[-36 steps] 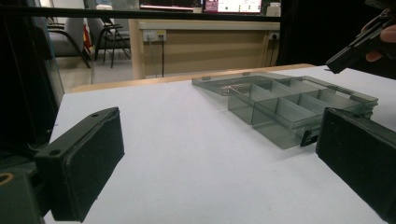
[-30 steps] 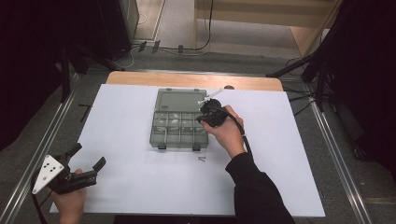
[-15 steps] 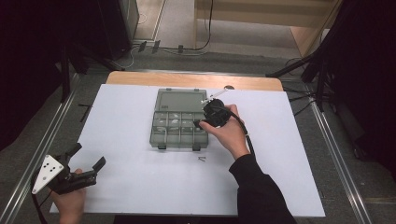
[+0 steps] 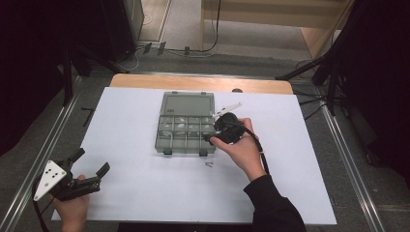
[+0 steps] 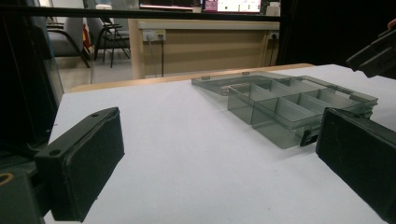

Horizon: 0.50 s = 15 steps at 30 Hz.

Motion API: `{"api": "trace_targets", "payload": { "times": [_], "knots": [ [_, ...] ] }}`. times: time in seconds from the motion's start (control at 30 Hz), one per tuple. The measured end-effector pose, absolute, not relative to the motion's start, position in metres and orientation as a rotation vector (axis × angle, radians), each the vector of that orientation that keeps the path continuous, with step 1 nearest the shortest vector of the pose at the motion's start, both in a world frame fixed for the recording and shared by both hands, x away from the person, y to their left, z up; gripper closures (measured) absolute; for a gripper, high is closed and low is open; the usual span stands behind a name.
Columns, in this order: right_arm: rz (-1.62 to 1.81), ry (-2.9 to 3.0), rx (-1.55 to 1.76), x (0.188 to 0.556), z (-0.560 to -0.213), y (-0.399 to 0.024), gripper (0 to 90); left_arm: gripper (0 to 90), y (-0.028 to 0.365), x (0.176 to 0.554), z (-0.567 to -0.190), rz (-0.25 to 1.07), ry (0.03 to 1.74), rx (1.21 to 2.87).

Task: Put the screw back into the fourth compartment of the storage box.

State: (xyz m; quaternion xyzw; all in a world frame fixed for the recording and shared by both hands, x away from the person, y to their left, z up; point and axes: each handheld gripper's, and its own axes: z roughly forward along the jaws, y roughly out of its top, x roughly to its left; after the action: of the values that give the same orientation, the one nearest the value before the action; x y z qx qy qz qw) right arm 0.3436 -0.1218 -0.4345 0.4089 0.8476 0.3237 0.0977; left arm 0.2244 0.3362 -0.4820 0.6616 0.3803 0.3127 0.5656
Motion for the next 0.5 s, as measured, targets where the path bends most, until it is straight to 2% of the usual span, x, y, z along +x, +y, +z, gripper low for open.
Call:
{"api": "trace_targets", "payload": {
  "times": [0.23, 0.5],
  "knots": [
    [0.964, 2.539, 1.179, 0.325, -0.439, -0.121, 47.8, 1.2, 0.336, 0.224, -0.482, 0.736, 0.895, 1.556],
    [0.965, 2.568, 1.170, 0.310, -0.452, -0.118, 50.2, 1.2, 0.336, 0.224, -0.482, 0.735, 0.892, 1.557]
  ]
}}
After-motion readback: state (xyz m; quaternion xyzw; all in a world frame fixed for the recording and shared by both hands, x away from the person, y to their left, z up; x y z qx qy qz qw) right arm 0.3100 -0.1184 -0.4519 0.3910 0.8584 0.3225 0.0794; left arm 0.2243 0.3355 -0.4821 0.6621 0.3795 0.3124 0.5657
